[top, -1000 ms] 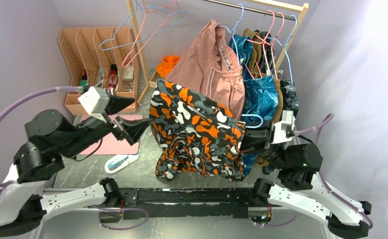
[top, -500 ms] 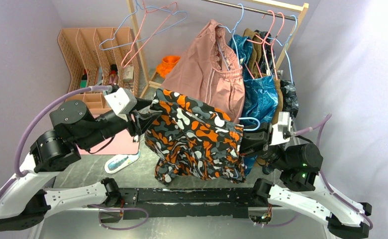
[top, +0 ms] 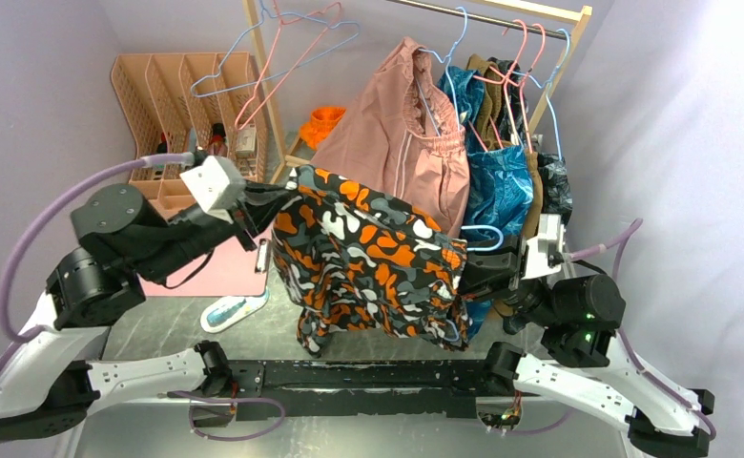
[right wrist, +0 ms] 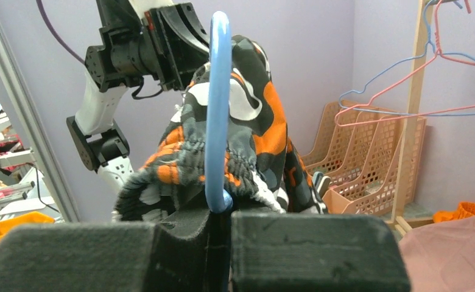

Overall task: Place the shorts on the hanger
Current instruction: Hang the shorts on the hanger.

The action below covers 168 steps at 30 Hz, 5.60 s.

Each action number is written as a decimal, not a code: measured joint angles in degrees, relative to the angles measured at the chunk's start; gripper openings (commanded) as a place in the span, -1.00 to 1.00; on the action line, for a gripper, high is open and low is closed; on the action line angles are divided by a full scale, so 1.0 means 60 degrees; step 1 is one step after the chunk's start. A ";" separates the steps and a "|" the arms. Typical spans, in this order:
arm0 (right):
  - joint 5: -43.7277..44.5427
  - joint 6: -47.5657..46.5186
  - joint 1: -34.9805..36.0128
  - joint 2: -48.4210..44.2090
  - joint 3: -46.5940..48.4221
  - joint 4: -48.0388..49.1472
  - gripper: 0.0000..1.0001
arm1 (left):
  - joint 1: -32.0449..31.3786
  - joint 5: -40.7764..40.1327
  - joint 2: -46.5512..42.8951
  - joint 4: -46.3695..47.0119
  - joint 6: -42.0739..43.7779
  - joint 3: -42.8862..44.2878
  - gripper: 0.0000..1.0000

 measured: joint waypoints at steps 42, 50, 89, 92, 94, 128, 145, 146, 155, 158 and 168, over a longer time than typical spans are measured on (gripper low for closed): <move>0.0280 0.0102 0.0000 -0.0313 -0.0514 0.0940 -1.00 | 0.0000 0.0419 -0.0237 -0.0299 0.0113 0.2878 0.98; 0.0448 -0.0222 0.0000 0.0182 -0.0532 0.0667 -1.00 | 0.0000 0.2907 0.2426 -0.1056 0.0619 0.4003 0.99; -0.1140 -0.0900 0.0000 0.1417 0.0408 -0.1752 -1.00 | -0.0685 0.4433 0.3942 -0.3526 0.2994 0.2109 -0.86; -0.1297 -0.0969 -0.0022 0.1606 0.0648 -0.2004 -1.00 | -0.0718 0.4459 0.3887 -0.3687 0.3107 0.2004 -0.86; -0.1457 -0.0987 -0.0018 0.1632 0.0692 -0.2153 -1.00 | -0.0736 0.4470 0.3840 -0.3734 0.3107 0.1905 -0.86; -0.1534 -0.0801 0.0000 0.2317 0.1916 -0.3122 -1.00 | -0.0769 0.4007 0.1716 -0.1934 0.1548 -0.1224 -0.86; -0.1432 0.0313 -0.0007 0.1861 0.0237 -0.0200 -1.00 | -0.0761 0.4452 0.2164 -0.1738 0.1053 -0.0470 -0.56; -0.1413 0.0401 -0.0007 0.1821 0.0109 -0.0033 -1.00 | -0.0761 0.4495 0.2218 -0.1712 0.1027 -0.0470 -0.49; -0.1129 0.1341 -0.0004 0.1311 -0.1322 0.1515 -1.00 | -0.0761 0.4572 0.2517 -0.1577 0.0823 -0.0470 0.35; -0.0933 0.1657 0.0000 0.1191 -0.1676 0.2087 -1.00 | -0.0761 0.4539 0.2390 -0.1563 0.0739 -0.0477 0.53; -0.0510 0.2124 0.0000 0.1035 -0.1931 0.3144 -1.00 | -0.0761 0.4539 0.1257 -0.1413 0.0528 -0.0477 0.98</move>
